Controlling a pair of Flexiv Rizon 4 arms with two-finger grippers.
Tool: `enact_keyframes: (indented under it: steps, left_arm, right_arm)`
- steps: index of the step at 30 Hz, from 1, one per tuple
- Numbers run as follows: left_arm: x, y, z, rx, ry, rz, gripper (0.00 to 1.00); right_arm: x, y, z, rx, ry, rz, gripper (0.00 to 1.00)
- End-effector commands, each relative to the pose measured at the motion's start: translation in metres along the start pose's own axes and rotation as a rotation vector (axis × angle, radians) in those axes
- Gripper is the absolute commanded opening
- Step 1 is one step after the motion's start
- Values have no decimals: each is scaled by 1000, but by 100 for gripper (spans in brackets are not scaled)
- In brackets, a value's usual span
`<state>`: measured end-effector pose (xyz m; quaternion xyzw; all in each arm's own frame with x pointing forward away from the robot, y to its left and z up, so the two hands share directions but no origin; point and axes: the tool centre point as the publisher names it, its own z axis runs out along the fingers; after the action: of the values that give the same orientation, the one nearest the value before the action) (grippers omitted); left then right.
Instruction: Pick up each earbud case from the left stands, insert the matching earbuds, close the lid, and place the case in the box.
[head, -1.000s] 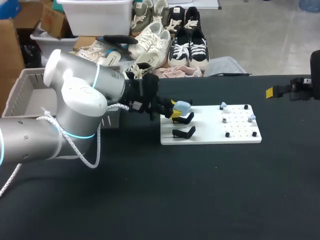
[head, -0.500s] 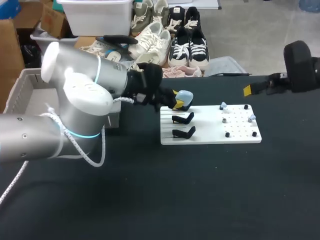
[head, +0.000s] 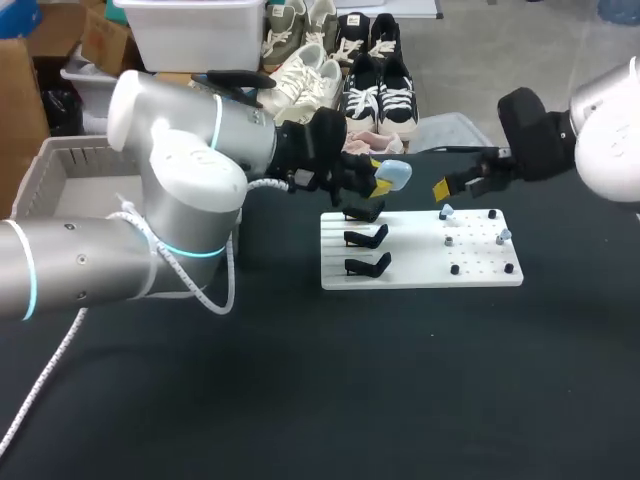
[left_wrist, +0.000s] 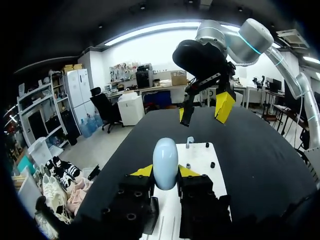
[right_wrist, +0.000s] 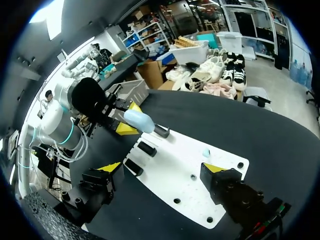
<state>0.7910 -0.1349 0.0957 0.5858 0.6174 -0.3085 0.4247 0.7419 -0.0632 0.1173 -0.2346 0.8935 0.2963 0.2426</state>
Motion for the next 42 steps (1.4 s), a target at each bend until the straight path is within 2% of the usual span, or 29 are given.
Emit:
enact_keyframes:
  steps: [1, 7, 27, 42]
  left_arm:
    - [-8, 9, 12, 29, -6, 16, 0]
    - [-14, 2, 15, 58, -7, 45, 0]
    - [-14, -20, 15, 79, -27, 40, 0]
    - [-9, -28, 18, 115, -28, 45, 0]
  right_arm:
    - [-7, -2, 14, -108, 7, -4, 100]
    - [-9, -4, 20, -115, 15, -7, 100]
    - [-24, -10, 24, -112, 32, -19, 100]
    - [-36, -7, 8, -75, 20, -40, 100]
